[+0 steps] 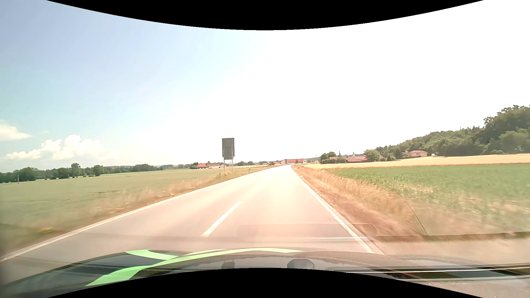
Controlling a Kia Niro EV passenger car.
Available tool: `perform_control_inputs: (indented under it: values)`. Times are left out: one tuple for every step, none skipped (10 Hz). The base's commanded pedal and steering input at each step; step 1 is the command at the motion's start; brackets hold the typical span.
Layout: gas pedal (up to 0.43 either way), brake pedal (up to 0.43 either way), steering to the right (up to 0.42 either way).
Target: Follow the waypoints while adhering to traffic rules and regulations
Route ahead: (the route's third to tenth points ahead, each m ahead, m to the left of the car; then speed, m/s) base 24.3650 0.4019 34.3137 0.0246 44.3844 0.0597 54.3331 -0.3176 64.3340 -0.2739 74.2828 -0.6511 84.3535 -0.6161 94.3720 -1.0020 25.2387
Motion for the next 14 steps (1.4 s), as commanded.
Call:
perform_control_inputs:
  values:
    - [0.268, 0.0, 0.001]
    - [0.26, 0.0, 0.001]
    - [0.248, 0.0, 0.001]
    - [0.24, 0.0, 0.001]
    - [0.24, 0.0, 0.001]
    - [0.24, 0.0, 0.001]
    - [0.24, 0.0, 0.001]
    - [0.228, 0.0, 0.001]
    - [0.22, 0.0, 0.001]
    - [0.22, 0.0, 0.001]
    - [0.22, 0.0, 0.002]
    - [0.24, 0.0, 0.003]
    - [0.24, 0.0, 0.003]
    - [0.268, 0.0, 0.003]
